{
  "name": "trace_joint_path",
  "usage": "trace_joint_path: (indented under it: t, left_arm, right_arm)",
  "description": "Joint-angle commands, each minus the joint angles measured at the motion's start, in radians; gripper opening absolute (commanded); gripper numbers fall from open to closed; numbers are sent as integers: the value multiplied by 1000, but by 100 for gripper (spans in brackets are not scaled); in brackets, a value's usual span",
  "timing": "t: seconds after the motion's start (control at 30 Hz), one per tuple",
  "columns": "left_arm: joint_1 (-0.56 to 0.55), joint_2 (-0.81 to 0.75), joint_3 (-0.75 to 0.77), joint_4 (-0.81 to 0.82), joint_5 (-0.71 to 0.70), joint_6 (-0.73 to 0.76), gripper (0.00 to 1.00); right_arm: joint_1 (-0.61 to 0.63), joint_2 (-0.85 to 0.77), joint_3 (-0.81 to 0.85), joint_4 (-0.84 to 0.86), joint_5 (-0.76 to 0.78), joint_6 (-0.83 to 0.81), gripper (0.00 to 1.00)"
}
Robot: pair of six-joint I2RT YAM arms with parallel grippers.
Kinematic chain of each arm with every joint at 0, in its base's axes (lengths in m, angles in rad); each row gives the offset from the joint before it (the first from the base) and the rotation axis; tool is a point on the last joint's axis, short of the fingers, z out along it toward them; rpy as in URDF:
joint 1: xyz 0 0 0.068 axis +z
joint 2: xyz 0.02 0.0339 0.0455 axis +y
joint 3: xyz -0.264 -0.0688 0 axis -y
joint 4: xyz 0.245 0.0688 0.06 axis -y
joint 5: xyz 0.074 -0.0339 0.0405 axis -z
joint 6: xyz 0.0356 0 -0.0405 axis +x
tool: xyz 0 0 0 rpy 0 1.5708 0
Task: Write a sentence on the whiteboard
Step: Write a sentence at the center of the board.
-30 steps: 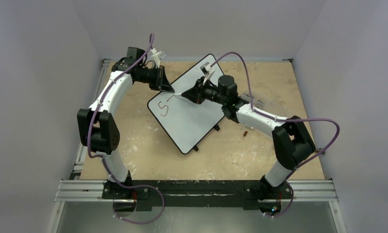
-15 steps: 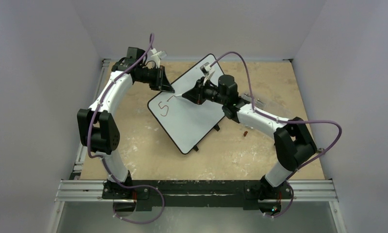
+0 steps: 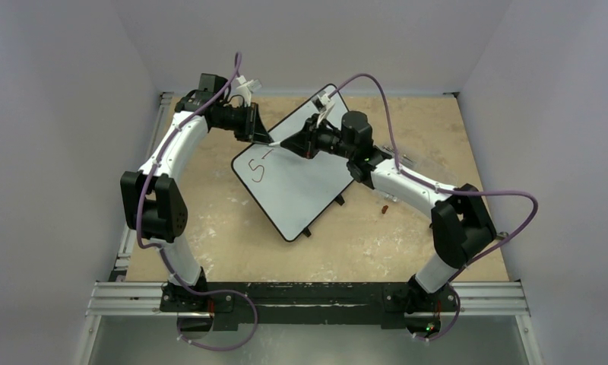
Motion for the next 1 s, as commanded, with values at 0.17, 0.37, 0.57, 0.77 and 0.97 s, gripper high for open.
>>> trace_joint_path:
  t: [0.17,0.37,0.57,0.77,0.97]
  left_arm:
    - [-4,-63,1,52,-11,36,0]
    - [-4,-63,3,53,-9,33,0]
    - [-4,-63,2,54,-10,31,0]
    - [-4,-63,1,56,-15,25,0]
    - [-6,-63,0,56,-15,26,0]
  right_arm:
    - [19,14,85,25,-23,14,0]
    - [23,22,81,16,-15,2,0]
    - [34,32,83,2,10,-14,0]
    - [51,48,103,-31,65,-37,0]
    - [52,51,103,-15,68,-31,0]
